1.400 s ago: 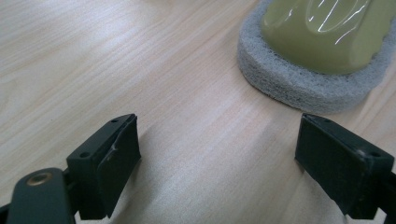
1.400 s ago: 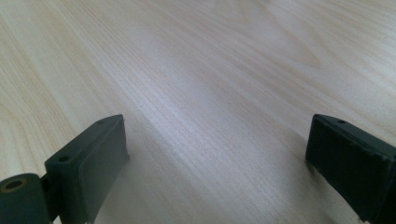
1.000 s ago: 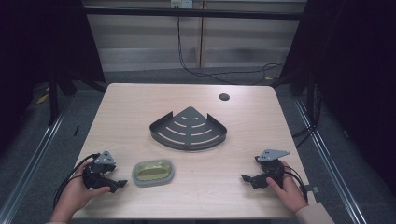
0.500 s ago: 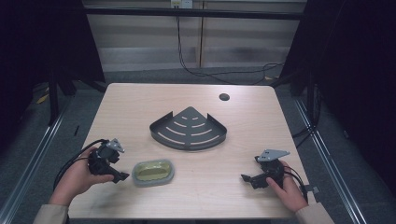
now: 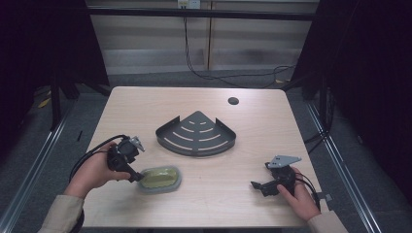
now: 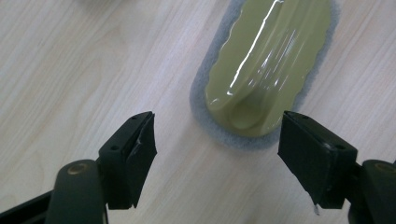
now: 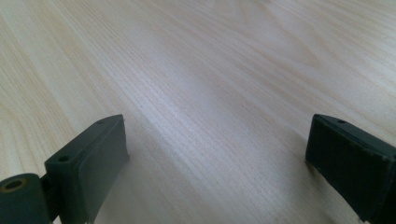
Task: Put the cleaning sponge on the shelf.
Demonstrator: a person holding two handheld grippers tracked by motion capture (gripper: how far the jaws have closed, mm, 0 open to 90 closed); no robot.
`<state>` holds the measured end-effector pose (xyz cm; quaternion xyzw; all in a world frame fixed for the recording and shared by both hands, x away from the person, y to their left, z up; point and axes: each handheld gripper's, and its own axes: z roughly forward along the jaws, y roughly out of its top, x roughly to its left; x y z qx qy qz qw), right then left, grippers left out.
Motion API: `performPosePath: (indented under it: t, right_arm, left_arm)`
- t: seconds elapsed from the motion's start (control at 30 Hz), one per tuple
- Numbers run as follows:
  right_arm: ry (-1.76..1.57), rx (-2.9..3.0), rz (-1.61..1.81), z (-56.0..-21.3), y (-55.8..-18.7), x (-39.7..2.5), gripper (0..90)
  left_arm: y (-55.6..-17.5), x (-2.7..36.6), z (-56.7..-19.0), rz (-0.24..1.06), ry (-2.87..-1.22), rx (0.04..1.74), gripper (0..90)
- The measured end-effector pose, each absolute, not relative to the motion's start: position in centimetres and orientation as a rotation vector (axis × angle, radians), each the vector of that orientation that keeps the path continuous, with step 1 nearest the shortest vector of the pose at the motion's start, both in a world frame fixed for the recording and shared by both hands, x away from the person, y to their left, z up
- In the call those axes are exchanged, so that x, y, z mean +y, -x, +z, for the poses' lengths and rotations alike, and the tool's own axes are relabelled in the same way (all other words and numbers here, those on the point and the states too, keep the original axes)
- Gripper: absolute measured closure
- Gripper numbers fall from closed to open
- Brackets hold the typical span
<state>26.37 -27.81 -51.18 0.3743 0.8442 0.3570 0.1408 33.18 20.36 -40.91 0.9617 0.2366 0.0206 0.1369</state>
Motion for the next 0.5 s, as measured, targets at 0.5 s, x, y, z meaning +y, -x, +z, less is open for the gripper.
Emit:
performPosePath:
  t: [0.5]
  right_arm:
    - [-1.081, 2.438, 1.031, -51.2, -26.4, -27.8, 5.0]
  left_arm:
    - [-34.2, 16.5, -41.3, 0.008, -2.866, 0.597, 30.2]
